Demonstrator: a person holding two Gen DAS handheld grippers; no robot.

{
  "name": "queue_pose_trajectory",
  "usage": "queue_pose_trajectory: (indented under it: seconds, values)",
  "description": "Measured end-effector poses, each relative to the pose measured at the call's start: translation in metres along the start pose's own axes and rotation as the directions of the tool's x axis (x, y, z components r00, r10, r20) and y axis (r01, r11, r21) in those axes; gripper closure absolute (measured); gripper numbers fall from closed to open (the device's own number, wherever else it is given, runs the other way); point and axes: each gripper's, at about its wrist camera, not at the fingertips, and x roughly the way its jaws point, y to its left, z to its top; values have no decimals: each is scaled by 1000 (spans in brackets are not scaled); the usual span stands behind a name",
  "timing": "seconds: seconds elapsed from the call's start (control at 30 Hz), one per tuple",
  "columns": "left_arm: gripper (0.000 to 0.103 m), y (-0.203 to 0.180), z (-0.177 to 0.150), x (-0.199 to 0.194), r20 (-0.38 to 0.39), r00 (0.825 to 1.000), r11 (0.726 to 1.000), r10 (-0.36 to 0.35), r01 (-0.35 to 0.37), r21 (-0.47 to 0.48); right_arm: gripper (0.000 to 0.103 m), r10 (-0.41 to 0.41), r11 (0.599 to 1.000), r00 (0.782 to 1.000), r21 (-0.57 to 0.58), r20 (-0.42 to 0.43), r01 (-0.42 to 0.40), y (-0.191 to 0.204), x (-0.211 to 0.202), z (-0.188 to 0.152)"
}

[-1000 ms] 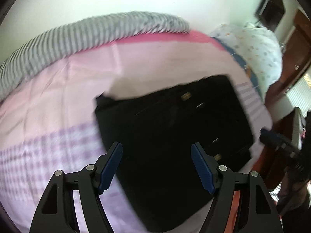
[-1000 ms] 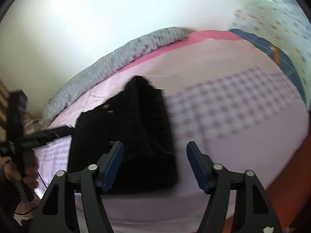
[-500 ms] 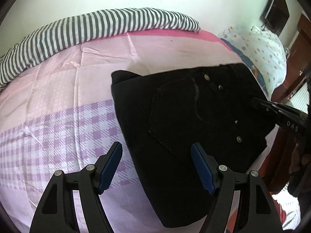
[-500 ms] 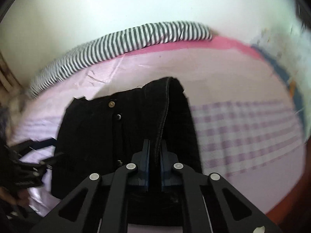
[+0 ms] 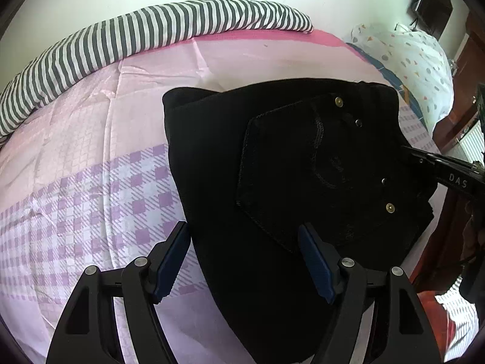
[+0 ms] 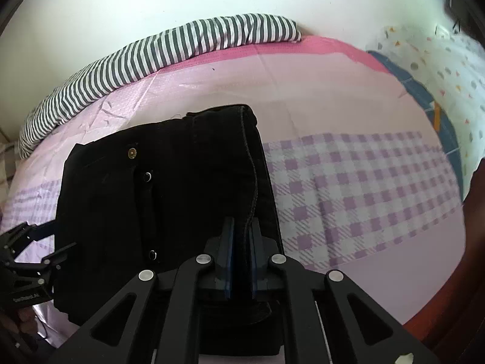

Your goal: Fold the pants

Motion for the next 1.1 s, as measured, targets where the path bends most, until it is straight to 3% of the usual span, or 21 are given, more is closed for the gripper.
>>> queue_pose_trajectory:
  seconds: [0.2,0.3,0.33,0.4,0.5,0.57,0.7,0.9,1.1]
  values:
    - [29,-2,1,0,-12,1000,1000,9,-9,-12,86,23,999,1000,33,4,-23,-7,-1,-1]
    - [29,0,1,-6,-8,1000,1000,13,-14,-17,71,15,999,1000,32,4,-15,-13,-3,-1]
    - [29,1,1,-9,-4,1000,1000,13,-13,-17,62,9,1000,1000,28,4,-9,-16,-4,-1]
    - [29,6,0,-13,-8,1000,1000,4,-4,-26,58,50,998,999,41,-9,-50,-24,-4,-1]
    - [29,20,0,-17,-15,997,994,-82,81,-79,58,197,973,980,127,-37,-191,-47,0,-1]
    - [29,36,0,-18,-14,982,971,-187,183,-154,58,277,951,959,158,-55,-265,-58,4,-3]
    - [29,68,-2,-11,-17,954,912,-299,280,-301,58,437,881,896,239,-83,-407,-76,13,-8]
    - [29,83,-5,3,-30,917,852,-397,356,-384,57,533,834,836,248,-129,-493,-87,20,-8]
    - [29,77,0,11,-45,911,856,-409,366,-365,46,557,827,811,213,-178,-521,-94,22,-7]
